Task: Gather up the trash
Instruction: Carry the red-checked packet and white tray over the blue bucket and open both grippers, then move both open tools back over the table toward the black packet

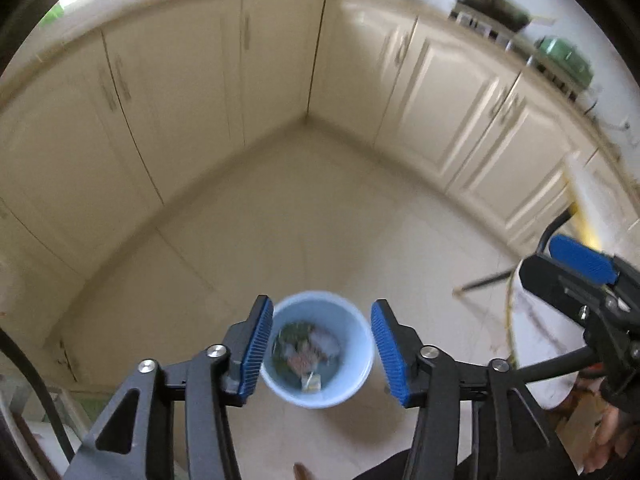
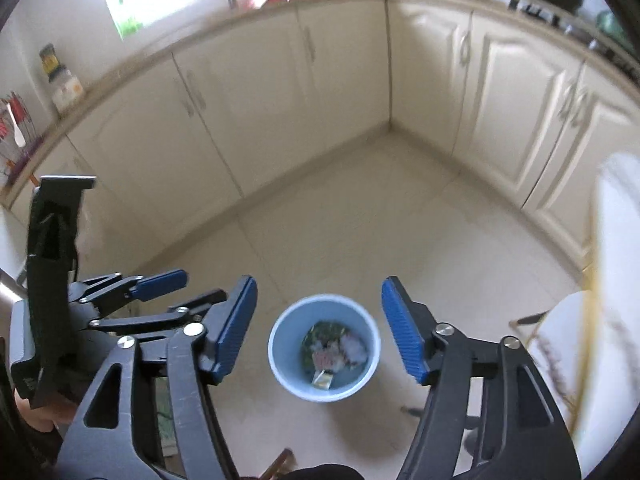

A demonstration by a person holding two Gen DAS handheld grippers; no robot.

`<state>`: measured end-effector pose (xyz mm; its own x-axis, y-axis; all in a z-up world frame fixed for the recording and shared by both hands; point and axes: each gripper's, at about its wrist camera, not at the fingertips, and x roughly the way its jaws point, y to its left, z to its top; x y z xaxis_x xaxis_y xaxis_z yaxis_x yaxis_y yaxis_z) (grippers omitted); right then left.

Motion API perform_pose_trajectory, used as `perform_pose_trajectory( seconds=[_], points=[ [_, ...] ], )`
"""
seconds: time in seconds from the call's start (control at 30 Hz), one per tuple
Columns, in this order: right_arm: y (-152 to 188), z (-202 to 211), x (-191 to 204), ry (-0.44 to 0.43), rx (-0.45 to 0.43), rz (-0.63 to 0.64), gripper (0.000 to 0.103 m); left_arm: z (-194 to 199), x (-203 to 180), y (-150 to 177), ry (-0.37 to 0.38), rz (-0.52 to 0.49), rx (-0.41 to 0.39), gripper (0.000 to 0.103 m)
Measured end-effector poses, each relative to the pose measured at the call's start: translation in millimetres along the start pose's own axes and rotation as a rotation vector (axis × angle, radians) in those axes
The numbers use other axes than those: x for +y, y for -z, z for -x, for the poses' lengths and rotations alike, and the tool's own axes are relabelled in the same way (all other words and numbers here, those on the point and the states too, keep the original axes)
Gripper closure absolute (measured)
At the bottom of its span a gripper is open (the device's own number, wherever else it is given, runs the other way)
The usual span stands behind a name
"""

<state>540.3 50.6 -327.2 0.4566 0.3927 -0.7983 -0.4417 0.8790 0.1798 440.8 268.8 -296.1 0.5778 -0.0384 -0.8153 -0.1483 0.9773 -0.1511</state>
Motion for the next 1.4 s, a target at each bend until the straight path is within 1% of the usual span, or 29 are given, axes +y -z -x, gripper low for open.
perform_pose_trajectory(
  seconds=[0.03,0.07,0.1,0.13,0.17,0.2,0.27,0.3,0.33,0.37,0.4,0.47,0.5,0.53,0.57,0.6,0.63,0.77,0.8,0.83,0.87,0.9,0.93,0.97,1.03,1.2,1.23,1.3,1.4],
  points=[
    [0,21,-1,0.016,-0.038,0.0,0.027,18,-9,1,-0.004,-0.007,-0.043,0.049],
    [-2,35,3,0.038,-0.062,0.001,0.023,38,-18,2,-0.007,-0.015,-0.096,0.044],
    [-1,55,3,0.068,-0.1,0.009,0.017,53,-27,4,-0.009,-0.023,-0.136,0.036],
    [1,71,3,0.083,-0.134,0.014,0.015,75,-40,6,-0.009,-0.039,-0.193,0.031],
    [3,93,1,0.089,-0.174,0.012,0.015,89,-52,12,-0.009,-0.049,-0.229,0.023],
    [5,112,-2,0.092,-0.204,0.005,0.014,104,-61,21,-0.005,-0.064,-0.265,0.019],
    [11,144,-9,0.116,-0.262,-0.005,0.006,133,-92,37,0.024,-0.108,-0.334,0.015],
    [16,163,-14,0.135,-0.289,-0.01,0.0,147,-110,46,0.036,-0.129,-0.364,0.013],
    [20,177,-18,0.152,-0.308,-0.016,0.0,160,-132,60,0.042,-0.14,-0.394,0.012],
    [26,196,-25,0.175,-0.344,-0.029,0.0,173,-145,70,0.05,-0.147,-0.425,0.009],
    [33,215,-35,0.197,-0.377,-0.043,0.0,183,-155,88,0.056,-0.153,-0.444,0.006],
    [44,248,-50,0.239,-0.404,-0.071,0.0,201,-183,107,0.084,-0.166,-0.495,0.005],
    [49,262,-58,0.257,-0.421,-0.086,0.0,202,-190,120,0.093,-0.172,-0.503,0.004],
    [56,276,-69,0.276,-0.439,-0.103,0.0,208,-206,128,0.114,-0.186,-0.506,0.004],
    [63,291,-80,0.298,-0.452,-0.124,0.0,209,-217,145,0.129,-0.2,-0.506,0.004],
    [68,305,-89,0.318,-0.459,-0.142,0.0,200,-231,162,0.146,-0.215,-0.509,0.004],
    [76,315,-100,0.337,-0.469,-0.163,0.0,203,-247,170,0.158,-0.228,-0.514,0.004],
    [102,355,-142,0.408,-0.492,-0.233,0.0,206,-269,187,0.194,-0.276,-0.511,0.004],
    [108,361,-151,0.418,-0.496,-0.248,0.0,200,-272,178,0.198,-0.285,-0.507,0.004],
    [114,367,-159,0.428,-0.498,-0.263,0.0,193,-292,170,0.2,-0.299,-0.501,0.004],
    [117,374,-168,0.433,-0.498,-0.273,0.0,193,-301,169,0.2,-0.311,-0.497,0.004],
    [122,379,-176,0.436,-0.499,-0.282,0.0,190,-311,159,0.201,-0.321,-0.494,0.004],
    [127,382,-184,0.441,-0.501,-0.296,0.0,187,-322,162,0.194,-0.33,-0.492,0.004],
    [131,386,-194,0.443,-0.499,-0.304,0.0,184,-339,148,0.189,-0.338,-0.488,0.004],
    [137,388,-206,0.451,-0.491,-0.322,0.0,178,-364,134,0.192,-0.354,-0.476,0.004],
    [157,393,-242,0.464,-0.477,-0.37,0.0,159,-424,113,0.199,-0.412,-0.433,0.004],
    [160,393,-248,0.47,-0.471,-0.379,0.0,152,-437,112,0.201,-0.427,-0.418,0.004],
    [166,391,-263,0.476,-0.458,-0.399,0.0,138,-459,99,0.214,-0.448,-0.392,0.004],
    [178,384,-287,0.497,-0.428,-0.445,0.0,111,-492,90,0.235,-0.488,-0.325,0.004]
  ],
)
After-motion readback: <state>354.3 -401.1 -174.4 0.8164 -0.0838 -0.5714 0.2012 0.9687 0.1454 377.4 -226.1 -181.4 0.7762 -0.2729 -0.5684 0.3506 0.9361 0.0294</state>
